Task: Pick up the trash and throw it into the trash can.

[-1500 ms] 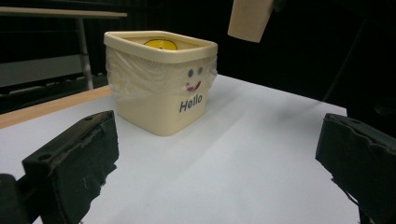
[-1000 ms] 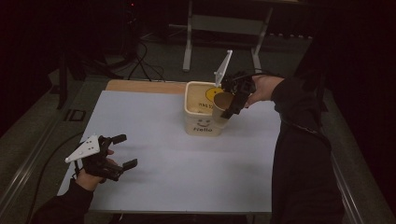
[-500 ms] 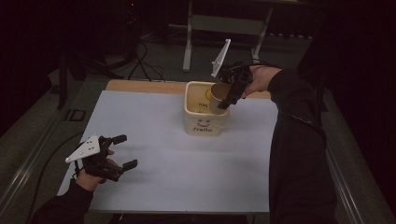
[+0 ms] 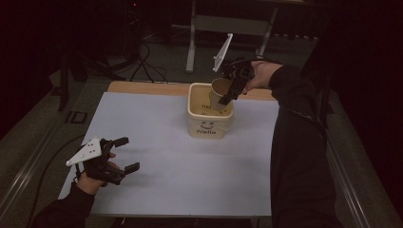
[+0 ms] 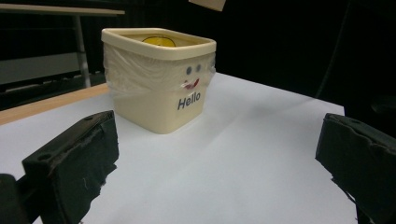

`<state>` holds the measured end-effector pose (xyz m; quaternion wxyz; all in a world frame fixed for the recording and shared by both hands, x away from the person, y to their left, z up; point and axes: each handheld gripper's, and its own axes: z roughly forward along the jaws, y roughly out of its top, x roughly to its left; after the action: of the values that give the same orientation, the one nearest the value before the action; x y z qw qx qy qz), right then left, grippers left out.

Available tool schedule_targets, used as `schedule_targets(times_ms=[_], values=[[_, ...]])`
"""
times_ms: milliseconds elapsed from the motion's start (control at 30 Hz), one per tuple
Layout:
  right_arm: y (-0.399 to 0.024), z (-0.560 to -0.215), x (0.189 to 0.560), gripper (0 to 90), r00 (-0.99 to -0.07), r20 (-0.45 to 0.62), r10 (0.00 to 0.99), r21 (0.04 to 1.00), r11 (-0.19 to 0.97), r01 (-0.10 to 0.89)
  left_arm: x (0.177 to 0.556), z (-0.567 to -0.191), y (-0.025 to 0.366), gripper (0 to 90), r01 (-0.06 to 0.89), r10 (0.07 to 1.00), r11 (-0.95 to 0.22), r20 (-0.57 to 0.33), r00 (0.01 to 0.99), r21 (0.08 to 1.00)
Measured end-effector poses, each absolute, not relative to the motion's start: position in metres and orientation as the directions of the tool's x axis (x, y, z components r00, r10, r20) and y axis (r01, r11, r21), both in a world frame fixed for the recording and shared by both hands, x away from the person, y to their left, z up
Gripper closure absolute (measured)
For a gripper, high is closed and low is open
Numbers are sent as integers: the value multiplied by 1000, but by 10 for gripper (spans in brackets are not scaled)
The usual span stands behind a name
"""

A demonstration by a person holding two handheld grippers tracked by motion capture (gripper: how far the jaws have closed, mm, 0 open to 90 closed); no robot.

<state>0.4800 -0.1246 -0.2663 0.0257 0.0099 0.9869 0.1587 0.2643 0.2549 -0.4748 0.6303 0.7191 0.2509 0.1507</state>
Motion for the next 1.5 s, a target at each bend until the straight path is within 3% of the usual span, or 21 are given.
schedule_targets(times_ms=[1500], values=[[-109, -275, 524, 238, -996, -52, 77, 318, 946, 57, 264, -477, 256, 6, 181, 541, -78, -111, 834, 980]])
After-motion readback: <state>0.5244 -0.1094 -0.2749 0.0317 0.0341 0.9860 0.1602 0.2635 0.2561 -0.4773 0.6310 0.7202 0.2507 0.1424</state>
